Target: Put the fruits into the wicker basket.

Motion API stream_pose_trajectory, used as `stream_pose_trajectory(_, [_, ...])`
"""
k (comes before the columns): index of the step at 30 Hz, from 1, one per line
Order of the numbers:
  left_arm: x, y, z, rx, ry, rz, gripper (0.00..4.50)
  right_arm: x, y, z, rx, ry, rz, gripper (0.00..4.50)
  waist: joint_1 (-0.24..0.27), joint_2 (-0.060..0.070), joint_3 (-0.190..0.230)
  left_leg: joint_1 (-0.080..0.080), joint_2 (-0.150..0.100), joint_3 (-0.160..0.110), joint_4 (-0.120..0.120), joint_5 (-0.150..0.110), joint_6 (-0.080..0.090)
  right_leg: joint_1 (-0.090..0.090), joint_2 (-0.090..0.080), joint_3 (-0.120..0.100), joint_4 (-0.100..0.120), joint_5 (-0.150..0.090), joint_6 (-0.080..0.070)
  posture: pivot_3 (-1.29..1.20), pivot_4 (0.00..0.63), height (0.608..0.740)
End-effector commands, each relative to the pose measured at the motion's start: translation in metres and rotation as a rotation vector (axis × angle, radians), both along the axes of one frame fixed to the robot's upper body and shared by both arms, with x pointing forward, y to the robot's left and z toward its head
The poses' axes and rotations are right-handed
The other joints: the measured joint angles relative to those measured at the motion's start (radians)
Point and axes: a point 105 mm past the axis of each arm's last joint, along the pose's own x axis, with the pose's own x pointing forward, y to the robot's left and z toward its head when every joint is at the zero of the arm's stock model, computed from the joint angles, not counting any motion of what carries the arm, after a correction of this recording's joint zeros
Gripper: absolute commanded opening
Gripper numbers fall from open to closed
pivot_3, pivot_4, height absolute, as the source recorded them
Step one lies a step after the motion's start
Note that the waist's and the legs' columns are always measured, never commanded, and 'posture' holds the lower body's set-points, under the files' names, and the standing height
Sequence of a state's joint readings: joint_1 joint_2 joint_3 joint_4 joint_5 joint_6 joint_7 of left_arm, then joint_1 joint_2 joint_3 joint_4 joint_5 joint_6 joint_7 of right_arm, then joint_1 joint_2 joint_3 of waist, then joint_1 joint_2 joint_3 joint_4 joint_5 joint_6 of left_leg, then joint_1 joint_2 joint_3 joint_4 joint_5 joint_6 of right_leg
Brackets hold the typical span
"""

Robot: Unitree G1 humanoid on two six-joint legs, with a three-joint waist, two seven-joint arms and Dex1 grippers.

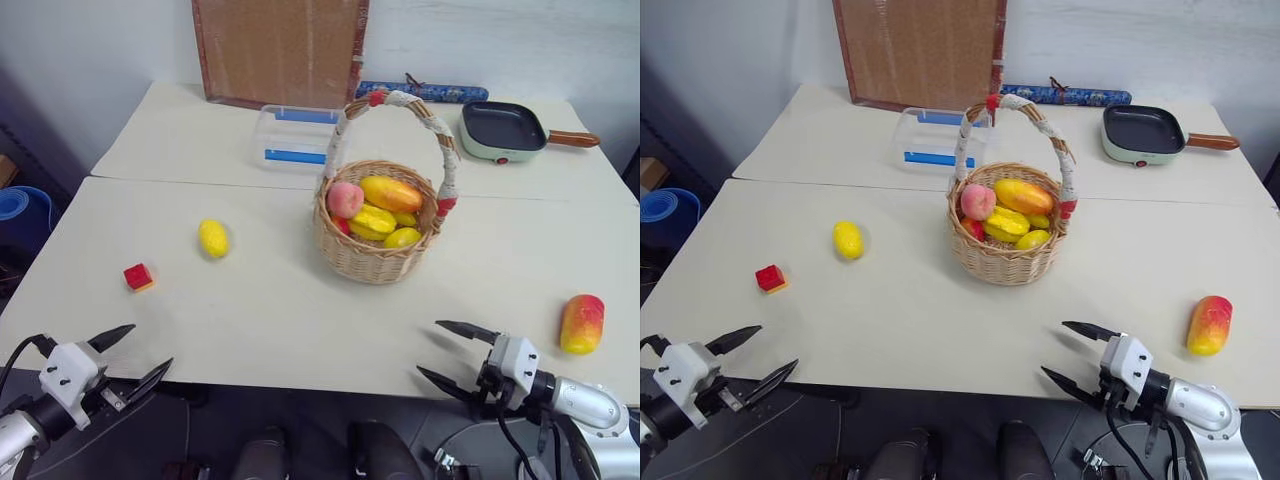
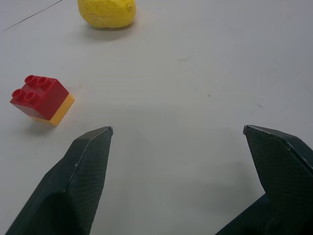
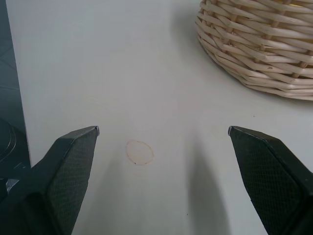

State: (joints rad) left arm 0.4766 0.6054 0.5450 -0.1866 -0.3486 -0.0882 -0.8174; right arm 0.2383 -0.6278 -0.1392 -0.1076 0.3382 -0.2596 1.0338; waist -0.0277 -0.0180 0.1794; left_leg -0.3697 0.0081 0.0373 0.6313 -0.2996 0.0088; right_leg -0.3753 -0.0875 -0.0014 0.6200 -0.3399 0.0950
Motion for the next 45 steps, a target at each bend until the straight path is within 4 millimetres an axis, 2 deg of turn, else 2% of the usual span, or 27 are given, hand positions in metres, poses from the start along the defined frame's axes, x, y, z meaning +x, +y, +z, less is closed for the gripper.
stream_pose_trajectory(1, [0.004, -0.004, 0.013, -0.019, -0.048, -0.022, 4.50, 0.001, -0.004, 0.008, -0.009, -0.031, 0.005, 4.42, 0.000, 0.000, 0.000, 0.000, 0.000, 0.000, 0.000, 0.000, 0.000, 0.000, 0.000, 0.000, 0.000, 0.000, 0.000, 0.00, 0.150, 0.740])
stream_pose_trajectory(9, [0.008, -0.011, 0.027, -0.097, -0.056, -0.062, 4.50, 0.000, 0.003, 0.007, 0.026, -0.025, 0.036, 4.42, 0.000, 0.000, 0.000, 0.000, 0.000, 0.000, 0.000, 0.000, 0.000, 0.000, 0.000, 0.000, 0.001, 0.000, 0.000, 0.00, 0.150, 0.740])
stream_pose_trajectory(13, [0.005, -0.014, 0.023, -0.102, 0.029, -0.097, 4.50, -0.002, 0.004, 0.006, 0.019, 0.013, 0.097, 4.42, -0.001, 0.000, 0.000, 0.000, 0.000, 0.000, 0.000, 0.000, 0.000, 0.000, 0.000, -0.001, 0.001, 0.000, 0.000, 0.00, 0.150, 0.740])
stream_pose_trajectory(17, [0.010, -0.007, 0.032, -0.108, 0.003, -0.070, 4.50, -0.002, 0.016, 0.019, 0.034, -0.006, 0.190, 4.42, -0.001, 0.000, 0.000, 0.000, 0.000, 0.000, 0.000, 0.000, 0.000, 0.000, 0.000, -0.001, 0.001, 0.000, 0.000, 0.00, 0.150, 0.740])
stream_pose_trajectory(20, [0.011, 0.008, 0.046, -0.139, -0.079, 0.029, 4.50, -0.010, 0.038, 0.048, 0.174, -0.093, 0.306, 4.42, -0.001, 0.000, 0.000, 0.001, 0.001, 0.000, 0.000, 0.001, 0.000, 0.000, 0.000, -0.001, 0.002, 0.000, 0.000, 0.00, 0.150, 0.740])
stream_pose_trajectory(25, [0.009, 0.059, 0.052, -0.204, -0.203, 0.318, 4.50, -0.008, 0.068, 0.082, 0.316, -0.179, 0.376, 4.42, -0.001, 0.000, 0.000, 0.001, 0.003, 0.000, 0.000, 0.000, -0.002, 0.000, -0.001, -0.008, 0.002, 0.000, 0.000, 0.00, 0.150, 0.740])
stream_pose_trajectory(28, [0.024, 0.074, 0.062, -0.256, -0.274, 0.386, 4.50, -0.002, 0.078, 0.097, 0.376, -0.216, 0.369, 4.42, 0.003, 0.000, 0.000, 0.001, 0.003, 0.000, 0.002, 0.000, -0.002, -0.001, -0.002, -0.013, 0.003, 0.000, 0.000, 0.00, 0.150, 0.740])
stream_pose_trajectory(30, [0.036, 0.071, 0.064, -0.254, -0.285, 0.355, 4.50, -0.002, 0.082, 0.100, 0.390, -0.219, 0.379, 4.42, 0.012, -0.001, -0.001, 0.000, 0.002, 0.000, 0.003, 0.000, -0.002, 0.000, -0.006, -0.018, 0.004, 0.000, -0.001, 0.00, 0.150, 0.740])
stream_pose_trajectory(34, [0.072, 0.052, 0.062, -0.268, -0.224, 0.163, 4.50, -0.003, 0.089, 0.099, 0.368, -0.207, 0.417, 4.42, 0.025, -0.002, -0.001, 0.000, 0.002, 0.000, 0.003, 0.000, -0.001, 0.000, -0.008, -0.021, 0.004, 0.001, 0.000, 0.00, 0.150, 0.740])
stream_pose_trajectory(37, [0.091, 0.042, 0.050, -0.182, -0.136, 0.044, 4.50, -0.002, 0.093, 0.101, 0.358, -0.206, 0.436, 4.42, 0.022, -0.002, -0.001, 0.000, 0.002, 0.000, 0.004, 0.000, -0.001, 0.000, -0.009, -0.024, 0.004, 0.001, 0.000, 0.00, 0.150, 0.740])
stream_pose_trajectory(40, [0.110, 0.049, 0.044, -0.164, -0.102, 0.051, 4.50, -0.001, 0.094, 0.101, 0.354, -0.202, 0.436, 4.42, 0.013, -0.001, -0.001, 0.000, 0.002, 0.001, 0.003, 0.000, -0.002, -0.001, -0.010, -0.029, 0.006, 0.001, 0.000, 0.00, 0.150, 0.740])
stream_pose_trajectory(45, [0.122, 0.048, 0.019, -0.141, 0.027, 0.004, 4.50, -0.001, 0.094, 0.098, 0.336, -0.185, 0.419, 4.42, -0.002, -0.001, -0.001, 0.000, 0.005, 0.002, 0.004, -0.003, -0.005, -0.002, -0.017, -0.052, 0.010, 0.002, 0.002, 0.00, 0.150, 0.740])
